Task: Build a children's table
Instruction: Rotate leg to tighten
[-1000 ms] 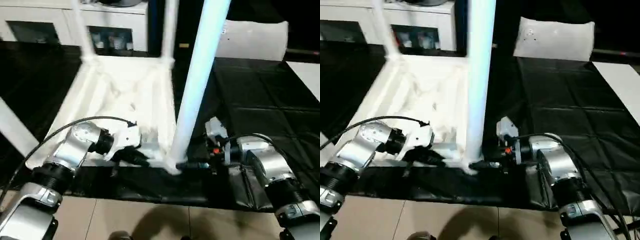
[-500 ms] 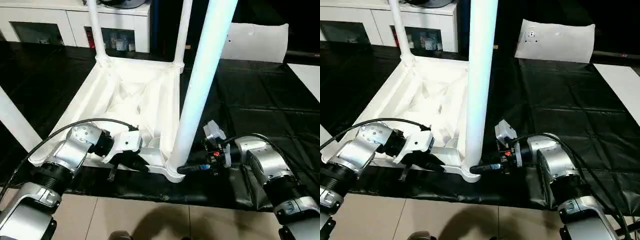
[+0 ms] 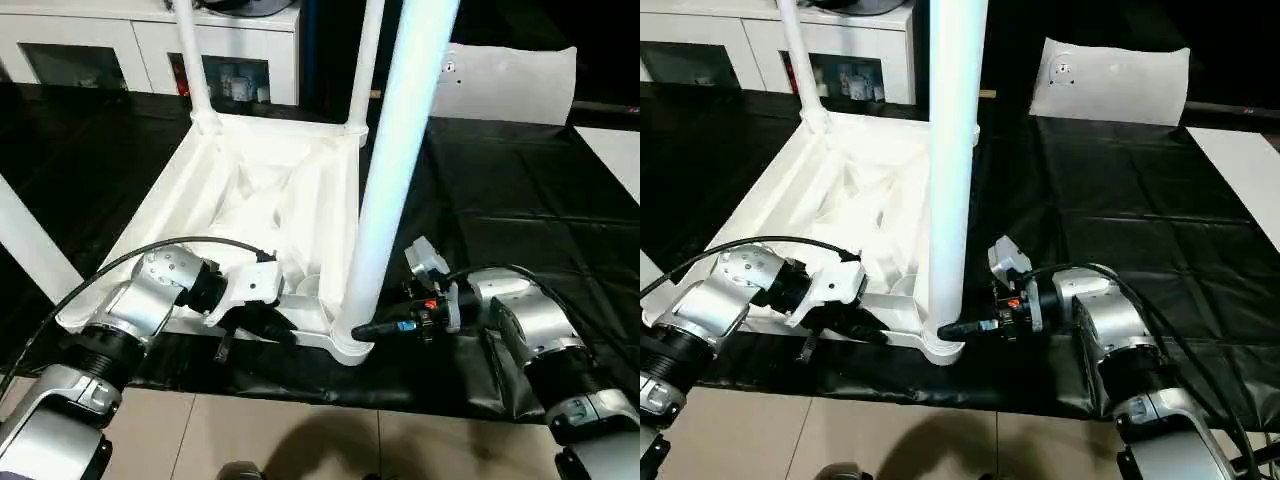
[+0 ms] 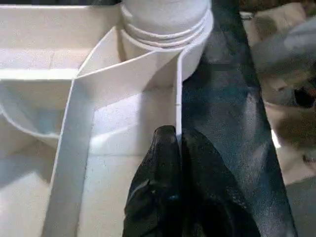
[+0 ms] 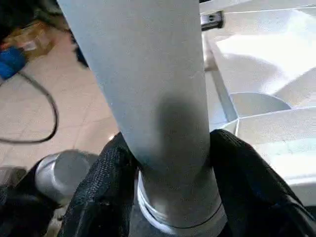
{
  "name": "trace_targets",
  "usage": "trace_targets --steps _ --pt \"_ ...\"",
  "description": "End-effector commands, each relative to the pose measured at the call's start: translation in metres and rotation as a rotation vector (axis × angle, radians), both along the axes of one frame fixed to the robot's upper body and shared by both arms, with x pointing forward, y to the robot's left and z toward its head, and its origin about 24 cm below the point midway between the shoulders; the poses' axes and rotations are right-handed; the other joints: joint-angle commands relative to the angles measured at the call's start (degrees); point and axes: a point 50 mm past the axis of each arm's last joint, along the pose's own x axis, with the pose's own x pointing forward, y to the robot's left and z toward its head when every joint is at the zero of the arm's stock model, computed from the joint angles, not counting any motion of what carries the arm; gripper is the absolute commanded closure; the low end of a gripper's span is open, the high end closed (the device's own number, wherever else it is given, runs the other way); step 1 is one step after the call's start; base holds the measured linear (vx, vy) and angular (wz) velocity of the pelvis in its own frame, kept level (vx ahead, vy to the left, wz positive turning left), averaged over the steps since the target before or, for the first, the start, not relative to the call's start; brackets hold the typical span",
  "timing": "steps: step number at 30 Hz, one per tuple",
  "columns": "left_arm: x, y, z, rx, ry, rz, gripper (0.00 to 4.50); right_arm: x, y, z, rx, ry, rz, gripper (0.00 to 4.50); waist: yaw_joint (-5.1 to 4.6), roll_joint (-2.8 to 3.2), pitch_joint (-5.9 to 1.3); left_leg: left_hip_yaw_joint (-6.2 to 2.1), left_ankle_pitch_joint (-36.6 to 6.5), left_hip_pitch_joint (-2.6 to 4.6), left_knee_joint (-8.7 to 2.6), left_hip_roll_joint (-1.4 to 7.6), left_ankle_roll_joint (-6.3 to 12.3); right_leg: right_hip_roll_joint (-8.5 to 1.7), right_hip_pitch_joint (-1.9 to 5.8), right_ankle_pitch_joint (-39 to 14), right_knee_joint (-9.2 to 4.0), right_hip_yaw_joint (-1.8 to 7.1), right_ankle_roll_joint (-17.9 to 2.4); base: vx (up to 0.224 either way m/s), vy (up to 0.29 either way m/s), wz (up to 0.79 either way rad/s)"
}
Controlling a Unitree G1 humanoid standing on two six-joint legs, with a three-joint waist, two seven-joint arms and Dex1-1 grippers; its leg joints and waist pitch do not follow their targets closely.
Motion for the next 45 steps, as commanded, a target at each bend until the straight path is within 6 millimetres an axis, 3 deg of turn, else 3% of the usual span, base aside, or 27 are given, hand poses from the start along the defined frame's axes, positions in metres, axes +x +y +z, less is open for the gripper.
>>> trace_targets --steps 1,5,8,11,12,13,14,15,16,17,18,19,20,21,22,23,24,25,26,27,28,31,32,34,37,39,45 --pt "0.008 -0.012 -0.002 -0.027 -0.028 0.121 4.50 -0.004 0.025 0.001 0.058 0.003 0.000 2.52 -0.61 -0.37 -2.84 0.80 -14.2 -0.11 -4.02 0.59 1.52 -3.27 2.90 -32.5 -5.79 2.68 -4.3 0.000 0.000 0.00" --pt "0.013 -0.027 -0.003 -0.088 -0.035 0.281 4.50 0.001 0.051 -0.007 0.041 -0.005 -0.222 2.52 -1.67 -0.29 -2.66 0.32 -17.4 0.46 -3.80 -0.02 0.36 -3.27 2.46 -39.7 -7.33 1.62 -0.4 0.000 0.000 0.00" --pt "0.015 -0.033 -0.005 -0.109 -0.046 0.370 4.50 0.002 0.065 -0.008 0.049 0.015 -0.321 2.54 -3.88 0.48 -2.51 -0.43 -21.1 0.22 -3.88 -0.10 0.12 -3.10 3.21 -41.0 -8.74 -0.50 1.9 0.000 0.000 0.00" --pt "0.020 -0.043 -0.003 -0.135 -0.061 0.482 4.50 0.005 0.077 -0.011 0.024 0.019 -0.437 2.54 -6.13 1.53 -2.13 -1.31 -28.5 0.56 -4.80 1.47 1.12 -2.88 4.31 -36.4 -9.47 -2.58 1.6 -0.022 0.034 -0.07" --pt "0.022 -0.047 -0.002 -0.149 -0.063 0.524 4.50 0.008 0.080 -0.012 0.021 0.029 -0.490 2.54 -6.71 2.34 -1.83 -1.92 -34.2 0.17 -6.18 2.92 1.15 -2.59 5.38 -32.4 -8.08 -2.73 0.9 0.000 0.000 0.00" --pt "0.025 -0.053 -0.001 -0.168 -0.069 0.587 4.50 0.012 0.085 -0.012 0.015 0.045 -0.578 2.54 -6.34 2.91 -1.54 -2.91 -41.7 -1.31 -9.10 5.34 0.40 -2.34 7.18 -23.5 -1.90 -0.64 -1.3 0.000 0.000 0.00" --pt "0.027 -0.056 0.001 -0.177 -0.081 0.629 4.50 0.015 0.087 -0.013 -0.001 0.050 -0.629 2.55 -6.34 2.91 -1.54 -2.91 -41.7 -1.31 -9.10 5.34 0.40 -2.34 7.18 -23.5 -1.90 -0.64 -1.3 0.000 0.000 0.00" --pt "0.028 -0.058 0.002 -0.181 -0.090 0.653 4.50 0.017 0.089 -0.014 -0.013 0.049 -0.651 2.55 -6.48 0.94 -0.95 -1.45 -45.8 0.32 -9.83 4.41 0.22 -1.81 5.14 -19.9 -0.20 2.03 -3.0 0.000 0.000 0.00" --pt "0.030 -0.061 0.004 -0.185 -0.104 0.695 4.50 0.019 0.092 -0.014 -0.035 0.046 -0.690 2.55 -6.30 -1.21 0.05 1.00 -34.4 6.81 -0.13 -2.51 -0.72 -0.82 -2.83 -51.8 -13.13 -2.34 4.7 0.000 0.000 0.00" --pt "0.030 -0.061 0.004 -0.185 -0.104 0.695 4.50 0.019 0.092 -0.014 -0.035 0.046 -0.690 2.55 -6.98 -1.09 0.06 2.01 -25.7 9.53 5.33 -4.79 0.27 -2.95 -5.67 -61.1 -15.29 -3.56 5.7 0.000 0.000 0.00" --pt "0.032 -0.064 0.005 -0.191 -0.108 0.725 4.50 0.020 0.094 -0.014 -0.047 0.034 -0.707 2.55 -6.99 -0.07 -1.26 0.47 -18.6 2.79 1.68 -2.79 3.02 -6.00 2.97 -57.2 -12.73 -3.61 7.4 0.117 0.056 -0.33" --pt "0.033 -0.067 0.007 -0.191 -0.122 0.764 4.50 0.021 0.099 -0.011 -0.044 0.012 -0.715 2.55 -7.05 1.08 -1.74 -1.67 -20.0 -1.71 -1.92 0.66 2.81 -5.13 7.16 -44.6 -9.56 -4.91 9.3 0.117 0.056 -0.33" --pt "0.034 -0.068 0.007 -0.191 -0.126 0.777 4.50 0.021 0.100 -0.010 -0.042 0.001 -0.721 2.55 -7.05 1.08 -1.74 -1.67 -20.0 -1.71 -1.92 0.66 2.81 -5.13 7.16 -44.6 -9.56 -4.91 9.3 0.124 0.099 -0.37" --pt "0.035 -0.069 0.008 -0.191 -0.135 0.800 4.50 0.022 0.103 -0.007 -0.025 -0.006 -0.732 2.20 -6.29 3.29 -2.12 -4.65 -31.0 -1.67 -6.83 6.11 2.75 -4.67 7.32 -15.7 0.40 1.19 0.9 0.000 0.000 0.00" --pt "0.034 -0.069 0.009 -0.191 -0.138 0.802 4.50 0.022 0.104 -0.007 -0.016 -0.002 -0.734 2.00 -6.42 1.59 -1.27 -2.04 -34.2 1.54 -5.46 2.05 0.75 -4.28 3.49 -21.8 -4.96 1.23 -2.2 0.000 0.000 0.00" --pt "0.034 -0.069 0.009 -0.191 -0.141 0.799 4.50 0.022 0.104 -0.006 -0.012 -0.005 -0.735 1.88 -6.46 0.15 -0.62 -0.87 -30.5 2.96 -3.20 -0.96 0.20 -3.75 1.34 -36.3 -8.51 -0.43 0.5 0.075 -0.052 0.20" --pt "0.034 -0.069 0.009 -0.192 -0.143 0.795 4.50 0.022 0.104 -0.005 -0.003 -0.014 -0.729 1.82 -6.48 0.14 -0.15 0.01 -24.0 4.95 0.06 -2.79 1.05 -5.06 -0.19 -51.4 -11.44 -2.25 3.2 0.068 0.007 0.02" --pt "0.034 -0.069 0.009 -0.192 -0.143 0.795 4.50 0.022 0.104 -0.005 -0.003 -0.014 -0.729 1.55 -7.25 0.97 -1.36 -1.11 -22.0 1.34 -1.52 -1.68 2.02 -5.07 4.03 -48.5 -10.33 -3.41 5.6 0.068 0.007 0.02" --pt "0.033 -0.068 0.010 -0.195 -0.146 0.776 4.50 0.021 0.102 -0.004 0.007 -0.026 -0.720 1.55 -7.46 1.33 -1.50 -1.93 -22.8 -0.33 -2.67 -0.53 1.81 -4.96 5.31 -44.9 -9.68 -3.61 6.1 0.085 0.045 -0.29" --pt "0.031 -0.066 0.010 -0.195 -0.151 0.743 4.50 0.021 0.097 -0.004 0.017 -0.040 -0.714 1.39 -7.28 2.47 -2.76 -2.93 -21.7 -1.05 -3.92 1.08 1.74 -5.11 6.39 -32.4 -7.40 -1.99 3.4 0.120 0.066 -0.19" --pt "0.031 -0.066 0.010 -0.192 -0.151 0.734 4.50 0.021 0.095 -0.004 0.018 -0.044 -0.714 1.39 -7.34 2.25 -2.75 -2.80 -17.4 -1.27 -4.23 1.07 1.98 -4.88 5.52 -22.2 -6.66 -1.15 -1.0 0.120 0.066 -0.19" --pt "0.023 -0.054 0.007 -0.172 -0.134 0.620 4.50 0.021 0.067 -0.004 0.033 -0.112 -0.694 1.00 -7.78 1.48 -3.04 -2.04 -10.9 -1.38 -3.71 0.55 3.18 -4.22 4.78 -16.6 -5.52 -0.18 -7.2 0.067 0.022 0.03" --pt "0.021 -0.052 0.006 -0.166 -0.126 0.606 4.50 0.021 0.062 -0.003 0.035 -0.123 -0.690 1.00 -7.35 1.23 -3.72 -1.56 -5.4 -1.01 -3.10 0.54 4.36 -4.18 4.32 -11.1 -4.46 0.74 -10.0 0.083 0.014 0.10" --pt "0.019 -0.048 0.005 -0.164 -0.118 0.576 4.50 0.021 0.054 -0.002 0.039 -0.134 -0.682 0.97 -6.71 1.08 -3.87 -1.17 5.1 -1.42 -2.16 0.00 9.34 -3.72 4.01 -0.6 -2.64 1.60 -14.8 0.082 -0.006 0.08" --pt "0.016 -0.042 0.003 -0.161 -0.096 0.531 4.50 0.021 0.039 0.000 0.050 -0.152 -0.651 0.62 -5.75 0.53 -4.39 -0.93 10.5 -1.67 -1.40 -0.57 13.26 -3.81 4.19 4.8 -1.50 1.83 -16.5 0.020 -0.009 0.00" --pt "0.011 -0.029 0.001 -0.130 -0.079 0.441 4.50 0.020 0.018 0.004 0.041 -0.183 -0.563 0.54 -4.91 0.42 -3.94 -0.73 8.3 -1.83 -1.32 -0.33 15.16 -3.82 3.89 0.9 -1.84 1.68 -16.2 0.000 0.000 0.00" --pt "0.007 -0.014 0.001 -0.076 -0.059 0.314 4.50 0.020 -0.003 0.009 0.007 -0.197 -0.428 0.06 -3.85 0.54 -3.21 -0.48 -1.9 -1.46 -2.08 0.54 8.60 -3.84 3.46 -15.6 -3.48 1.75 -11.5 0.000 0.000 0.00"
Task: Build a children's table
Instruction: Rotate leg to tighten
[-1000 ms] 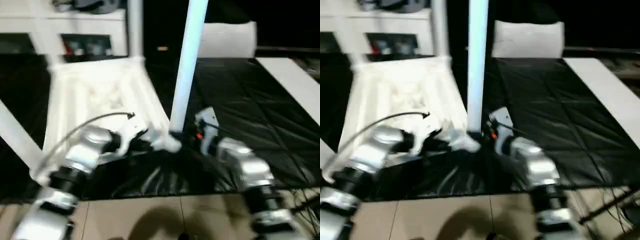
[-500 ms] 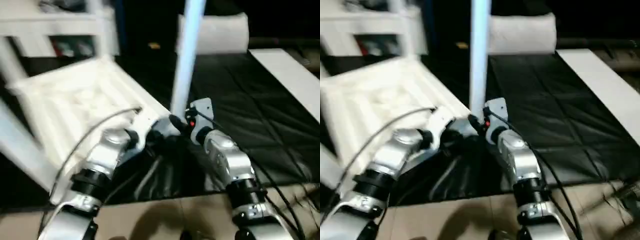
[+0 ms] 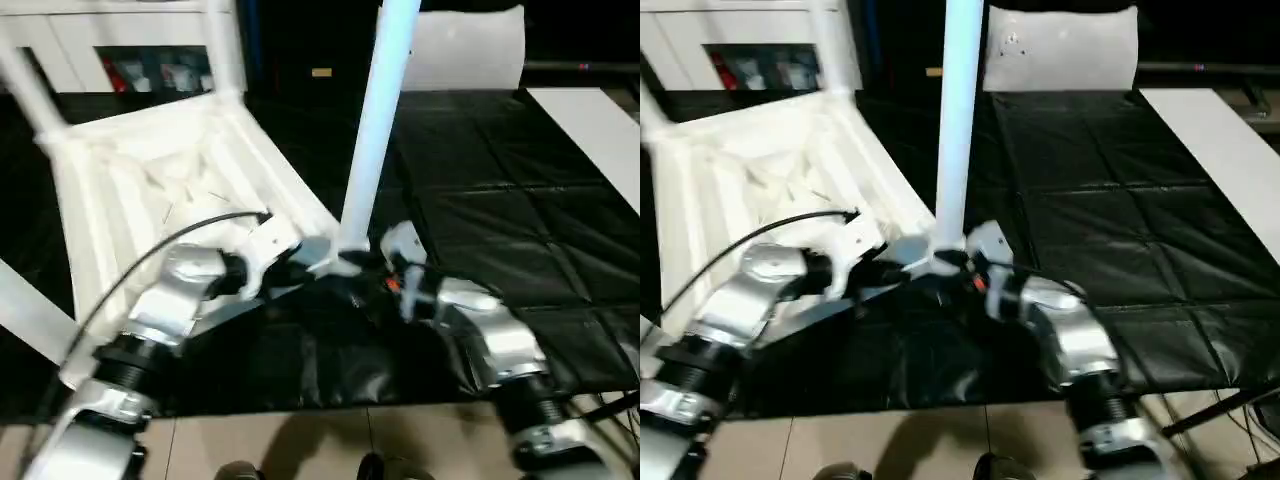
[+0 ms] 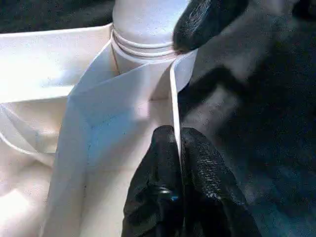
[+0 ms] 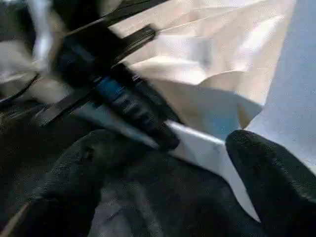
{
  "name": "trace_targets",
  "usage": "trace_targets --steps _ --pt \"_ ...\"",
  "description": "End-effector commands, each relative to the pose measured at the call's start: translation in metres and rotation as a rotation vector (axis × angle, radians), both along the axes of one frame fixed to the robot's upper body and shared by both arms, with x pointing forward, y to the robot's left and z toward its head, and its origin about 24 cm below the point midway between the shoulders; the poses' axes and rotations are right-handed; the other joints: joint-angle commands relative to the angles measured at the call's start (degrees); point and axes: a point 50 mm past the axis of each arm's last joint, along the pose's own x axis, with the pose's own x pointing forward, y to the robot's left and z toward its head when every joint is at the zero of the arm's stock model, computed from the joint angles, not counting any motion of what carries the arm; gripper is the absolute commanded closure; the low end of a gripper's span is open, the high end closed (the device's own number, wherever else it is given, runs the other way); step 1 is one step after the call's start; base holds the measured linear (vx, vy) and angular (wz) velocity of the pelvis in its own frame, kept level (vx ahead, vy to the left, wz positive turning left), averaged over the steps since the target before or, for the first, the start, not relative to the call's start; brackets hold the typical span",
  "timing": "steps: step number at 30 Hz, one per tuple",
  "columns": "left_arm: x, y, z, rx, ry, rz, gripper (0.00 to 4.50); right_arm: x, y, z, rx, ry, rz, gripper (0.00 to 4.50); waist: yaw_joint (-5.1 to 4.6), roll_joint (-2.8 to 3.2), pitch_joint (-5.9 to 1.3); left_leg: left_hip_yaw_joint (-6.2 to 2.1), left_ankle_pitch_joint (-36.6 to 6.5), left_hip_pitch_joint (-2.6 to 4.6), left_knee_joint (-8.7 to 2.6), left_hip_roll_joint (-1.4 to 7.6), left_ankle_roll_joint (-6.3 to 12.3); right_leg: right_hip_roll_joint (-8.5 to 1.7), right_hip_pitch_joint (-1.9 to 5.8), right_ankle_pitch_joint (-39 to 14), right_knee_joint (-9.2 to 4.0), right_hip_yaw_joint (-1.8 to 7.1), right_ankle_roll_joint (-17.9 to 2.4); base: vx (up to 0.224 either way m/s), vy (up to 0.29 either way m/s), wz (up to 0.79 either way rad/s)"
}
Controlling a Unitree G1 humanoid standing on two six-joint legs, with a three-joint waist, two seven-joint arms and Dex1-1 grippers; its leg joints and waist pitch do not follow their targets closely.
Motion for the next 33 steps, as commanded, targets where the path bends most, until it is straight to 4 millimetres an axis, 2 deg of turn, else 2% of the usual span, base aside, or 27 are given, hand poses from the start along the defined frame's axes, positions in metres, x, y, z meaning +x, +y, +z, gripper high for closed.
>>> trace_targets --steps 1,3,4,8,9,10,12,15,18,21,22,24,25,28,31,33 --pt "-0.010 0.002 -0.006 0.044 0.067 -0.140 4.50 0.012 -0.028 0.013 -0.032 -0.058 -0.077 0.06 0.12 -0.28 -4.48 1.38 -1.0 -0.53 -3.94 1.30 6.63 -2.90 5.07 -17.0 -4.10 3.79 -9.8 0.000 0.000 0.00" --pt "-0.012 0.005 -0.006 0.069 0.073 -0.190 4.50 0.011 -0.031 0.014 -0.052 -0.059 -0.025 0.06 0.29 -0.29 -4.51 1.47 -2.1 -0.64 -4.13 1.37 5.38 -2.85 5.21 -17.4 -4.08 3.87 -9.2 0.000 0.000 0.00" --pt "-0.012 0.005 -0.006 0.073 0.075 -0.198 4.50 0.011 -0.032 0.015 -0.055 -0.060 -0.016 0.06 0.35 -0.50 -4.60 1.50 -2.1 -0.69 -4.11 1.35 5.19 -2.82 5.25 -17.3 -4.09 3.85 -9.0 0.000 0.000 0.00" --pt "-0.019 0.010 -0.006 0.134 0.090 -0.359 4.50 0.006 -0.038 0.018 -0.080 -0.050 0.135 0.06 0.86 -0.70 -4.71 1.55 -2.0 -0.54 -4.22 1.29 4.22 -2.72 5.26 -17.3 -4.06 3.94 -8.7 0.000 0.000 0.00" --pt "-0.019 0.010 -0.006 0.134 0.090 -0.359 4.50 0.006 -0.038 0.018 -0.080 -0.050 0.135 0.06 1.11 -0.57 -4.68 1.80 -2.5 -0.14 -4.16 1.35 4.24 -2.65 4.93 -17.1 -4.09 4.09 -9.0 0.000 0.000 0.00" --pt "-0.021 0.010 -0.005 0.151 0.095 -0.422 4.50 0.006 -0.041 0.020 -0.092 -0.044 0.179 0.06 1.37 -0.74 -4.82 1.86 -2.5 -0.16 -4.15 1.30 4.37 -2.57 5.03 -16.7 -3.99 4.03 -9.4 0.000 0.000 0.00" --pt "-0.023 0.010 -0.005 0.160 0.105 -0.468 4.50 0.007 -0.043 0.020 -0.103 -0.042 0.197 0.06 1.79 -0.72 -4.96 1.81 -2.2 -0.51 -4.19 1.42 4.45 -2.66 5.23 -16.2 -3.73 3.92 -9.6 0.000 0.000 0.00" --pt "-0.025 0.009 -0.005 0.162 0.112 -0.509 4.50 0.008 -0.044 0.020 -0.110 -0.040 0.203 0.06 2.43 -0.73 -5.10 1.91 -2.4 -0.04 -4.23 1.73 3.73 -2.67 4.89 -15.0 -3.58 4.07 -10.2 0.000 0.000 0.00" --pt "-0.027 0.007 -0.004 0.167 0.110 -0.561 4.50 0.008 -0.041 0.020 -0.095 -0.020 0.241 0.06 2.91 -0.91 -5.32 1.97 -2.2 -0.32 -4.19 1.66 3.60 -2.61 5.18 -14.0 -3.26 4.12 -10.4 0.000 0.000 0.00" --pt "-0.028 0.005 -0.004 0.174 0.107 -0.586 4.50 0.007 -0.038 0.021 -0.076 -0.003 0.277 0.46 3.26 -1.05 -5.35 1.99 -2.1 -0.49 -4.13 1.65 3.50 -2.61 5.26 -14.1 -3.22 4.11 -9.9 0.000 0.000 0.00" --pt "-0.028 0.003 -0.004 0.176 0.105 -0.595 4.50 0.004 -0.036 0.020 -0.061 0.021 0.318 0.46 3.34 -1.29 -5.40 2.01 -2.0 -0.56 -4.12 1.57 3.44 -2.59 5.37 -14.6 -3.26 4.08 -9.5 0.000 0.000 0.00" --pt "-0.027 0.002 -0.004 0.177 0.104 -0.600 4.50 0.002 -0.035 0.019 -0.050 0.038 0.348 0.55 3.39 -1.23 -5.46 2.00 -1.9 -0.60 -4.06 1.59 3.46 -2.57 5.31 -15.1 -3.27 4.05 -9.1 0.000 0.000 0.00" --pt "-0.027 0.002 -0.004 0.179 0.103 -0.604 4.50 0.001 -0.034 0.019 -0.046 0.048 0.366 0.83 3.43 -1.29 -5.47 2.03 -1.9 -0.58 -4.03 1.59 3.50 -2.58 5.26 -15.2 -3.33 4.06 -9.1 0.000 0.000 0.00" --pt "-0.028 0.002 -0.004 0.185 0.102 -0.616 4.50 -0.001 -0.033 0.018 -0.043 0.067 0.396 0.97 3.61 -1.27 -5.49 1.99 -1.5 -0.65 -4.02 1.58 3.01 -2.54 5.26 -15.7 -3.26 4.00 -8.7 0.000 0.000 0.00" --pt "-0.028 0.002 -0.005 0.191 0.102 -0.624 4.50 -0.001 -0.032 0.017 -0.042 0.074 0.409 1.34 3.65 -1.34 -5.58 1.96 -1.3 -0.72 -3.99 1.57 2.78 -2.53 5.28 -15.4 -3.18 3.98 -8.5 0.000 0.000 0.00" --pt "-0.028 0.002 -0.005 0.191 0.102 -0.625 4.50 -0.001 -0.031 0.016 -0.043 0.077 0.413 1.38 3.69 -1.33 -5.63 1.95 -1.1 -0.68 -3.98 1.59 2.71 -2.58 5.23 -15.2 -3.12 3.99 -8.6 0.000 0.000 0.00"
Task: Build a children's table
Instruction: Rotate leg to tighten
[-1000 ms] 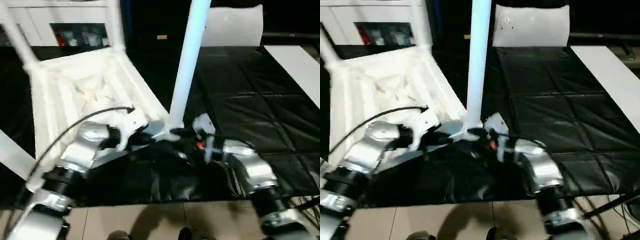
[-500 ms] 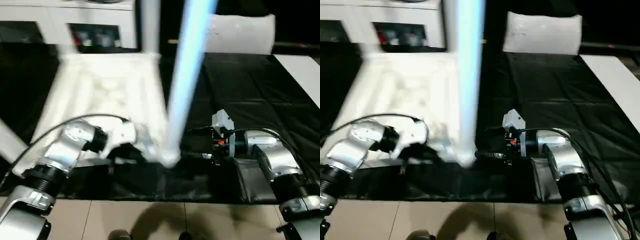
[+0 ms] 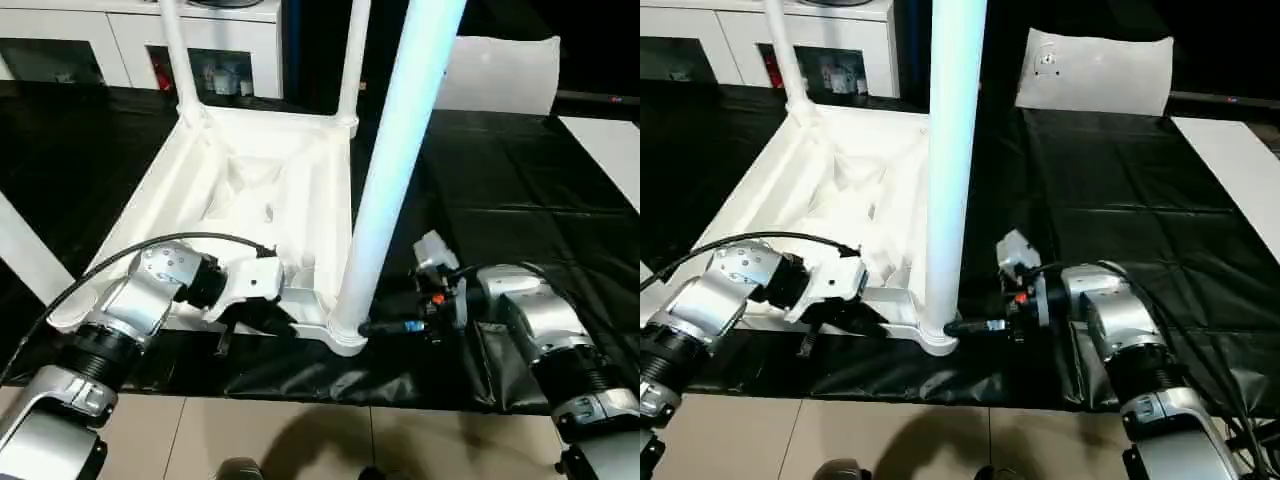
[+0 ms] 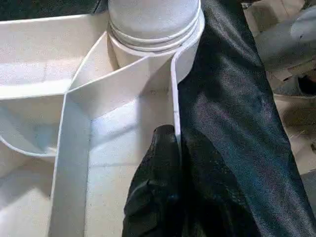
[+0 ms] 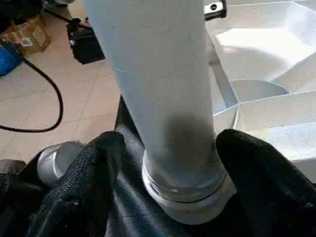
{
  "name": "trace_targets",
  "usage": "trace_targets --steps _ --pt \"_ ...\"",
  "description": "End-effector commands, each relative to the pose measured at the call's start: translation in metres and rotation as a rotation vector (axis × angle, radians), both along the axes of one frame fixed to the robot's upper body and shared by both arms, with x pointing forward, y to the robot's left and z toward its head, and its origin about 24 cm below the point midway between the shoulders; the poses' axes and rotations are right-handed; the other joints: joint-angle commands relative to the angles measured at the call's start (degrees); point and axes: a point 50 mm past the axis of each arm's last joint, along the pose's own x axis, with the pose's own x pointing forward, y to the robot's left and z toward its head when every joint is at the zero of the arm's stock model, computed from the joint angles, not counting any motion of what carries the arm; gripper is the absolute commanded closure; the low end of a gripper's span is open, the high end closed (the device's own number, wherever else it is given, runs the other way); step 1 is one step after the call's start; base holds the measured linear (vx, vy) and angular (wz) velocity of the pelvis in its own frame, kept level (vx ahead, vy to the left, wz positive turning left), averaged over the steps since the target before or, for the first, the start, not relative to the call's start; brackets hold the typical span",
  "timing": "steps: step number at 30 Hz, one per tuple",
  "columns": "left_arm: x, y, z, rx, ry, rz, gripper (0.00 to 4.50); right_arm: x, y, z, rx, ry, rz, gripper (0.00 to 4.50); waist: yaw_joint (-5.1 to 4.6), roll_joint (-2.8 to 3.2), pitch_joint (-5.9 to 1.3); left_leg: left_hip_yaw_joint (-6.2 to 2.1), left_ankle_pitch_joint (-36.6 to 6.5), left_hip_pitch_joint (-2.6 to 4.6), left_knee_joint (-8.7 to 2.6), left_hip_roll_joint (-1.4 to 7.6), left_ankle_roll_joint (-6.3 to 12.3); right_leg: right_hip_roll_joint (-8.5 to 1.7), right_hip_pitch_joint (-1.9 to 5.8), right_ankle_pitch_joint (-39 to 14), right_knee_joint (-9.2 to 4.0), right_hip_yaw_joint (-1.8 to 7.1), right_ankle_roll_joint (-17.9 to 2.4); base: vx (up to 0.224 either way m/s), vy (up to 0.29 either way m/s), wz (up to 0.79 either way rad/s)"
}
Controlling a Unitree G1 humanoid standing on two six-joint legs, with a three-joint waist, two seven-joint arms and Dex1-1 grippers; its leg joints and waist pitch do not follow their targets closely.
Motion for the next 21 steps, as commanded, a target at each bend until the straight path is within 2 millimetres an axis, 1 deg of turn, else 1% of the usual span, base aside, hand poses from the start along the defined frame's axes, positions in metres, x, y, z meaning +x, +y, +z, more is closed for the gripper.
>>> trace_targets --steps 1,2,4,6,7,8,10,12,14,15,16,18,19,20,21 --pt "-0.008 -0.011 -0.009 0.043 0.038 -0.109 4.50 0.003 0.002 0.005 0.006 -0.011 0.017 1.38 -0.37 -0.20 -4.94 1.41 -1.8 -0.82 -3.88 1.06 3.37 -2.74 4.92 -15.2 -3.35 3.57 -8.8 0.000 0.000 0.00" --pt "-0.008 -0.011 -0.009 0.044 0.037 -0.109 4.50 0.004 0.003 0.004 0.006 -0.009 0.017 1.46 -0.36 -0.18 -4.94 1.41 -1.7 -0.83 -3.87 1.03 3.35 -2.72 4.91 -15.2 -3.32 3.57 -8.8 0.000 0.000 0.00" --pt "-0.008 -0.011 -0.009 0.046 0.035 -0.110 4.50 0.004 0.006 0.004 0.011 -0.006 0.016 1.81 -0.29 -0.01 -4.95 1.41 -1.9 -0.80 -3.86 1.09 3.21 -2.77 4.86 -15.0 -3.33 3.61 -8.9 0.000 0.000 0.00" --pt "-0.008 -0.010 -0.010 0.048 0.033 -0.110 4.50 0.005 0.008 0.003 0.015 -0.004 0.014 1.93 -0.26 -0.05 -5.01 1.41 -2.0 -0.76 -3.87 1.08 3.00 -2.74 4.90 -14.8 -3.29 3.59 -9.0 0.000 0.000 0.00" --pt "-0.008 -0.011 -0.010 0.048 0.032 -0.109 4.50 0.005 0.009 0.003 0.017 -0.002 0.016 2.07 -0.23 -0.07 -5.00 1.44 -2.1 -0.78 -3.86 1.05 2.93 -2.77 4.92 -14.8 -3.27 3.60 -9.1 0.000 0.000 0.00" --pt "-0.008 -0.011 -0.010 0.049 0.032 -0.109 4.50 0.005 0.009 0.003 0.019 -0.001 0.018 2.07 -0.21 -0.08 -4.98 1.43 -2.2 -0.83 -3.87 1.06 2.90 -2.77 4.94 -14.9 -3.28 3.61 -9.0 0.000 0.000 0.00" --pt "-0.008 -0.010 -0.011 0.049 0.031 -0.104 4.50 0.004 0.011 0.002 0.026 0.006 0.023 2.24 -0.21 0.03 -4.93 1.42 -2.8 -0.78 -3.90 1.07 2.68 -2.79 4.89 -15.8 -3.45 3.58 -8.6 0.000 0.000 0.00" --pt "-0.007 -0.011 -0.012 0.040 0.032 -0.083 4.50 0.001 0.014 0.000 0.043 0.024 0.031 2.38 -0.28 -0.11 -4.87 1.40 -3.0 -0.90 -3.93 1.04 2.55 -2.77 4.96 -16.3 -3.46 3.56 -8.3 0.000 0.000 0.00" --pt "-0.006 -0.012 -0.011 0.024 0.033 -0.059 4.50 -0.002 0.016 -0.001 0.068 0.042 0.028 2.43 -0.22 -0.14 -4.90 1.41 -2.8 -0.90 -3.91 0.99 2.55 -2.79 5.00 -16.6 -3.47 3.57 -8.0 0.000 0.000 0.00" --pt "-0.005 -0.013 -0.012 0.010 0.039 -0.032 4.50 -0.004 0.018 -0.001 0.093 0.057 0.017 2.44 -0.21 0.01 -4.79 1.42 -2.8 -0.89 -3.96 1.05 2.59 -2.73 4.92 -16.5 -3.50 3.60 -7.9 0.000 0.000 0.00" --pt "-0.003 -0.014 -0.012 0.005 0.034 -0.007 4.50 -0.006 0.020 -0.001 0.111 0.066 0.005 2.45 -0.16 -0.09 -4.80 1.39 -2.6 -0.79 -3.98 1.08 2.61 -2.69 4.90 -16.4 -3.55 3.59 -7.7 0.000 0.000 0.00" --pt "0.002 -0.016 -0.013 -0.009 0.022 0.080 4.50 -0.011 0.025 -0.005 0.140 0.082 -0.032 2.46 -0.04 0.01 -4.67 1.41 -3.2 -0.68 -4.03 1.05 2.58 -2.69 4.76 -16.8 -3.66 3.60 -7.6 0.000 0.000 0.00" --pt "0.005 -0.018 -0.013 -0.025 0.018 0.118 4.50 -0.013 0.028 -0.008 0.137 0.081 -0.058 2.46 0.02 -0.06 -4.56 1.47 -4.0 -0.53 -4.12 1.00 2.38 -2.73 4.63 -18.2 -3.97 3.58 -7.2 0.000 0.000 0.00" --pt "0.005 -0.018 -0.013 -0.025 0.018 0.119 4.50 -0.013 0.028 -0.008 0.136 0.081 -0.059 2.46 -0.04 -0.12 -4.50 1.50 -4.4 -0.52 -4.14 0.96 2.14 -2.66 4.64 -18.9 -4.00 3.59 -7.0 0.000 0.000 0.00" --pt "0.010 -0.024 -0.012 -0.062 0.018 0.210 4.50 -0.013 0.037 -0.015 0.108 0.063 -0.154 2.46 -0.13 0.27 -4.23 1.56 -6.1 -0.46 -4.32 0.81 1.62 -2.76 4.54 -22.1 -4.49 3.53 -6.1 0.000 0.000 0.00"
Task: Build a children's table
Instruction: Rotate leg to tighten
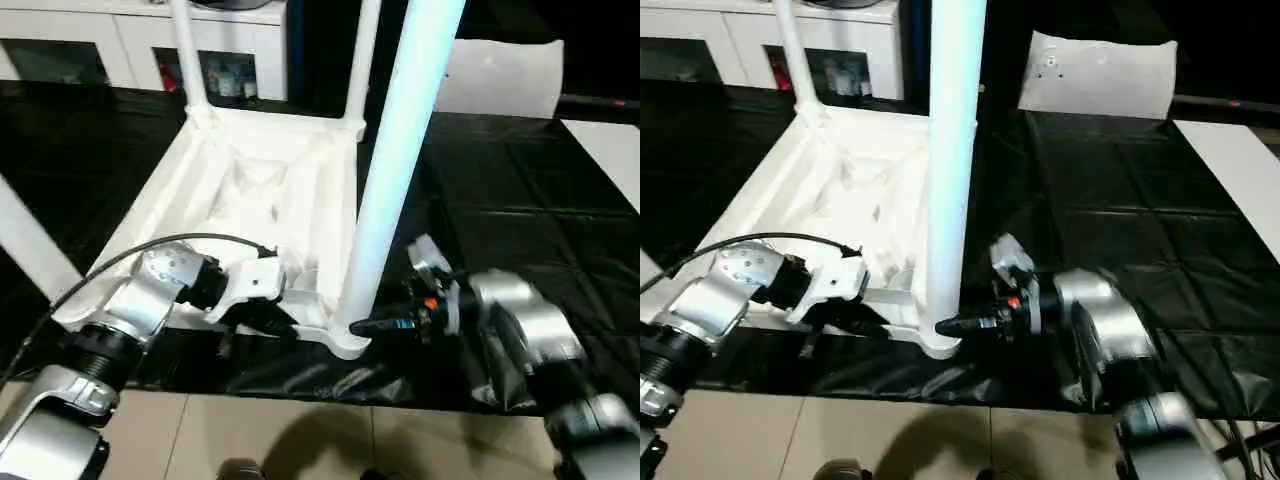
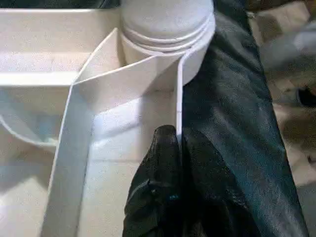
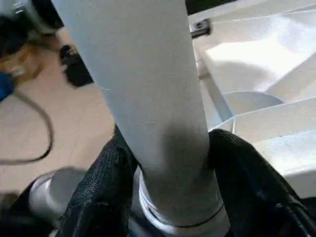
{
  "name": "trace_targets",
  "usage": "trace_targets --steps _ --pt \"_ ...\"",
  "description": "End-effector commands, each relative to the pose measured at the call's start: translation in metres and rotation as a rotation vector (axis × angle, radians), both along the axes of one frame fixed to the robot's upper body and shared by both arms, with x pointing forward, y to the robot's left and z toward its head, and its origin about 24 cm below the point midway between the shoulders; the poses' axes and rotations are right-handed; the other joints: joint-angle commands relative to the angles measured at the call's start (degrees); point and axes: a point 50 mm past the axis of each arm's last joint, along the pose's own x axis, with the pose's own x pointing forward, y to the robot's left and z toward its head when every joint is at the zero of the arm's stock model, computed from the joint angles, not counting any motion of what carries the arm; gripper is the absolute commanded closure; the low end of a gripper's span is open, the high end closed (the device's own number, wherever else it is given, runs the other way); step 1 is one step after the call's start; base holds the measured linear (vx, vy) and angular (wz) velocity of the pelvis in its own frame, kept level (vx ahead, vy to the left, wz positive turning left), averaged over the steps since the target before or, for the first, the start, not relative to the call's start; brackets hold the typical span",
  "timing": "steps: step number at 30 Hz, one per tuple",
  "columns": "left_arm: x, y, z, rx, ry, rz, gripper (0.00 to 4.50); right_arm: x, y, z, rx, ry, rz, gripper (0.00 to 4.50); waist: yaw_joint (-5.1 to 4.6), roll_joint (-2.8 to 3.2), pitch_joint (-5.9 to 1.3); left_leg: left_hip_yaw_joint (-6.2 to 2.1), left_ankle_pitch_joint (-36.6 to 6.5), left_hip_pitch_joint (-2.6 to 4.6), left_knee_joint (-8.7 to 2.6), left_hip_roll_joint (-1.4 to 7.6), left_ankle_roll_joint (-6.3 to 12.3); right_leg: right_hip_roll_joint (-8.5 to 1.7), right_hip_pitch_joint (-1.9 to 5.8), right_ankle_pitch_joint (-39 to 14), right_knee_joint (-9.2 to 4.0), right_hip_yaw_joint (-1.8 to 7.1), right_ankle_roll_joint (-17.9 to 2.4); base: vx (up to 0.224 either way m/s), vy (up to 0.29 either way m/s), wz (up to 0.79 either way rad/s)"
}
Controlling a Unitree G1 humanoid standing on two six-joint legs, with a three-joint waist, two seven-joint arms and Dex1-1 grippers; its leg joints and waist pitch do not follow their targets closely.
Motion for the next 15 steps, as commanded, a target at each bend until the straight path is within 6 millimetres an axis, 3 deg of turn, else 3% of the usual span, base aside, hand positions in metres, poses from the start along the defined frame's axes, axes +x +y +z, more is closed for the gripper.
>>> trace_targets --steps 1,2,3,4,5,6,7,8,9,10,11,12,13,14,15 --pt "0.007 -0.021 -0.007 -0.038 -0.024 0.117 4.50 -0.002 0.031 -0.005 0.016 0.005 -0.028 2.46 -0.75 0.05 -3.38 1.58 -10.1 -0.15 -4.42 0.49 1.24 -2.56 3.90 -28.7 -6.03 3.02 -4.3 0.000 0.000 0.00" --pt "0.008 -0.023 -0.007 -0.041 -0.027 0.135 4.50 -0.002 0.034 -0.007 0.008 0.002 -0.053 2.46 -1.06 0.10 -3.02 1.51 -12.7 0.15 -4.35 0.16 0.89 -2.57 3.76 -33.4 -6.78 2.47 -2.6 0.000 0.000 0.00" --pt "0.011 -0.030 -0.007 -0.063 -0.028 0.201 4.50 0.002 0.043 -0.009 -0.005 0.014 -0.137 2.46 -1.93 0.20 -2.56 1.33 -17.6 1.24 -3.73 -0.28 0.34 -2.56 3.30 -42.3 -8.88 0.63 1.7 -0.054 0.004 -0.05" --pt "0.012 -0.033 -0.007 -0.073 -0.029 0.232 4.50 0.004 0.048 -0.009 -0.006 0.026 -0.177 2.47 -3.15 0.68 -2.32 1.06 -20.9 2.23 -2.93 -0.47 0.19 -2.19 3.21 -45.6 -11.30 -2.08 5.3 -0.054 0.004 -0.05" --pt "0.012 -0.033 -0.007 -0.073 -0.029 0.232 4.50 0.004 0.048 -0.009 -0.006 0.026 -0.177 2.48 -3.97 1.26 -2.44 0.80 -23.0 2.83 -2.86 0.00 0.77 -1.80 3.62 -44.6 -12.33 -3.76 6.3 -0.069 0.024 -0.10" --pt "0.014 -0.036 -0.007 -0.081 -0.031 0.264 4.50 0.006 0.054 -0.009 -0.004 0.039 -0.220 2.51 -5.05 3.01 -2.87 -0.64 -28.8 1.11 -5.01 3.04 1.71 -1.58 7.19 -37.0 -9.89 -5.27 6.2 -0.047 0.076 -0.14" --pt "0.016 -0.040 -0.006 -0.090 -0.033 0.302 4.50 0.008 0.060 -0.009 -0.010 0.050 -0.269 2.51 -4.13 3.86 -2.62 -2.30 -36.3 -3.23 -9.26 6.75 1.83 -1.85 10.57 -25.0 1.58 -1.65 2.3 -0.047 0.076 -0.14" --pt "0.018 -0.042 -0.006 -0.095 -0.037 0.342 4.50 0.011 0.066 -0.009 -0.018 0.057 -0.315 2.51 -2.60 4.29 -2.21 -0.18 -44.6 -2.60 -11.35 5.20 0.27 -0.07 7.70 -9.4 3.81 0.57 -1.5 -0.017 0.064 -0.15" --pt "0.018 -0.043 -0.005 -0.096 -0.038 0.350 4.50 0.011 0.067 -0.009 -0.021 0.059 -0.324 2.51 -3.93 1.14 -2.50 -1.39 -42.9 0.31 -10.22 4.31 0.24 -1.29 7.83 -21.7 3.19 4.49 0.5 0.000 0.000 0.00" --pt "0.022 -0.048 -0.003 -0.117 -0.047 0.436 4.50 0.016 0.077 -0.010 -0.044 0.077 -0.413 2.51 -3.74 -0.94 -1.46 1.12 -28.6 5.36 -1.19 -2.05 -2.64 -3.63 0.32 -57.8 -10.14 1.34 5.5 0.000 0.000 0.00" --pt "0.022 -0.048 -0.003 -0.117 -0.047 0.436 4.50 0.016 0.077 -0.010 -0.044 0.077 -0.413 2.51 -3.74 -0.94 -1.46 1.12 -28.6 5.36 -1.19 -2.05 -2.64 -3.63 0.32 -57.8 -10.14 1.34 5.5 -0.021 -0.054 -0.16" --pt "0.025 -0.051 -0.002 -0.124 -0.054 0.485 4.50 0.019 0.081 -0.012 -0.057 0.088 -0.461 2.51 -3.87 -0.15 -2.55 0.80 -11.2 1.74 -0.22 -1.98 0.61 -6.51 4.70 -58.3 -9.87 0.84 5.7 0.027 0.002 -0.37" --pt "0.029 -0.057 0.001 -0.133 -0.078 0.576 4.50 0.023 0.090 -0.015 -0.066 0.109 -0.545 2.51 -4.36 0.01 -3.20 -0.45 -10.3 -2.19 -3.14 -0.32 -0.29 -5.04 7.50 -46.7 -7.49 -0.53 6.3 0.027 0.002 -0.37" --pt "0.029 -0.058 0.001 -0.135 -0.082 0.596 4.50 0.024 0.091 -0.015 -0.067 0.115 -0.565 2.51 -4.17 1.04 -3.93 -0.85 -9.9 -1.79 -3.82 0.15 -0.89 -4.81 7.62 -40.5 -7.14 -0.10 5.2 0.062 0.047 -0.40" --pt "0.031 -0.062 0.002 -0.138 -0.104 0.650 4.50 0.026 0.095 -0.017 -0.070 0.130 -0.624 2.51 -4.37 1.57 -3.95 -1.00 -10.3 -1.00 -4.52 0.57 -0.69 -4.35 6.90 -31.1 -6.74 0.15 1.8 0.000 0.000 0.00"
